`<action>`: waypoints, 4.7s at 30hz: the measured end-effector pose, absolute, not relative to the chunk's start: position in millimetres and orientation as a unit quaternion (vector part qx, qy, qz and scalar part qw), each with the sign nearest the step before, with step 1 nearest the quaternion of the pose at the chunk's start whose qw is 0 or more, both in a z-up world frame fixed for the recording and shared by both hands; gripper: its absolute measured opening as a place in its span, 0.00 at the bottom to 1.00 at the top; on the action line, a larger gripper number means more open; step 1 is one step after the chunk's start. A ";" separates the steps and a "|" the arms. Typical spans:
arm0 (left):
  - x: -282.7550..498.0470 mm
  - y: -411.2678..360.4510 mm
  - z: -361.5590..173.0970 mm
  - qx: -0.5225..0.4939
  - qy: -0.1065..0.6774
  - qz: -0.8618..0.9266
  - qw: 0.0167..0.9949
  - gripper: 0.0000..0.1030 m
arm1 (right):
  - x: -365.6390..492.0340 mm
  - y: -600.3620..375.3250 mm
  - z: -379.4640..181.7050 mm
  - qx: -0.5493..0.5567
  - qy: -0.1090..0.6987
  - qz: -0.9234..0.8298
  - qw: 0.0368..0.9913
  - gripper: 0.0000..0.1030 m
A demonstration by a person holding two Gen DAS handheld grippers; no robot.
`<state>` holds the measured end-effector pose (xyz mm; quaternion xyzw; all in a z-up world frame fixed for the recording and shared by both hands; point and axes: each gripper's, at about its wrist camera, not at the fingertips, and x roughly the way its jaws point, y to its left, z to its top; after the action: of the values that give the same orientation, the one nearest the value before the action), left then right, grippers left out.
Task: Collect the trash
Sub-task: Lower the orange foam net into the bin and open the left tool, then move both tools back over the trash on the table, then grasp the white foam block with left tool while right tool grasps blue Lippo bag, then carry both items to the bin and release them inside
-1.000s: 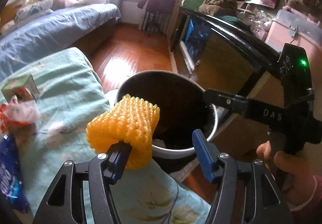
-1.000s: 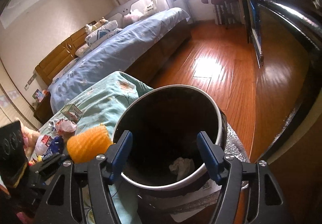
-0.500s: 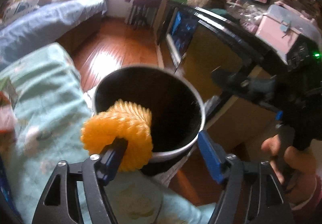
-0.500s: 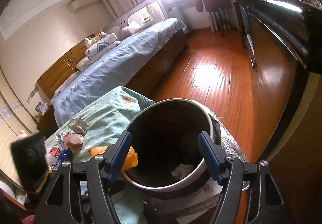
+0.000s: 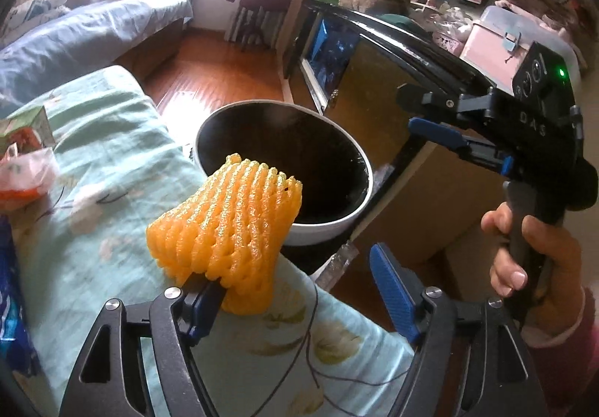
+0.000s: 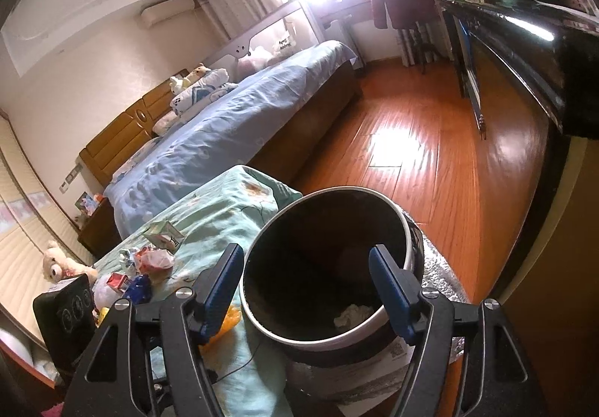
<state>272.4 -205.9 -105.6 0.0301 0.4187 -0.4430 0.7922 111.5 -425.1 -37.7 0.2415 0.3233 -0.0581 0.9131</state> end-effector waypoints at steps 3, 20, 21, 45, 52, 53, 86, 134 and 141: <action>270.8 -201.3 -104.3 0.031 0.420 -0.442 0.792 0.72 | 107.9 -427.4 -37.1 0.244 0.320 -0.059 0.914 0.69; 261.4 -191.7 -100.7 0.040 0.415 -0.455 0.787 0.73 | 140.3 -358.3 -74.5 0.276 0.382 0.115 0.875 0.27; 262.0 -191.1 -100.9 0.039 0.415 -0.455 0.787 0.73 | 142.9 -353.7 -77.7 0.279 0.387 0.123 0.870 0.24; 231.2 -116.8 -89.7 0.018 0.421 -0.419 0.805 0.85 | 154.7 -387.4 -58.6 0.220 0.368 -0.007 0.903 0.10; 211.4 -66.7 -76.9 -0.031 0.388 -0.337 0.857 0.85 | 152.9 -387.8 -55.6 0.230 0.347 -0.038 0.908 0.60; 204.9 -58.8 -74.6 -0.031 0.382 -0.316 0.868 0.85 | 152.4 -381.7 -53.9 0.235 0.343 -0.025 0.909 0.61; 126.2 129.5 -48.2 -0.047 0.374 0.007 0.926 0.85 | 191.9 -144.3 -82.4 0.126 0.428 0.162 0.880 0.70; 144.8 -39.3 -10.7 -0.016 0.331 -0.200 0.922 0.35 | 129.6 -290.0 -60.1 0.204 0.363 0.090 0.905 0.34; 160.6 -72.8 -13.2 -0.003 0.334 -0.224 0.916 0.35 | 125.8 -315.0 -57.4 0.214 0.353 0.068 0.908 0.34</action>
<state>160.6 -72.8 -13.2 -0.0027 0.3339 -0.2237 0.9157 125.8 -315.0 -57.4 0.2141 0.3535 0.0676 0.9081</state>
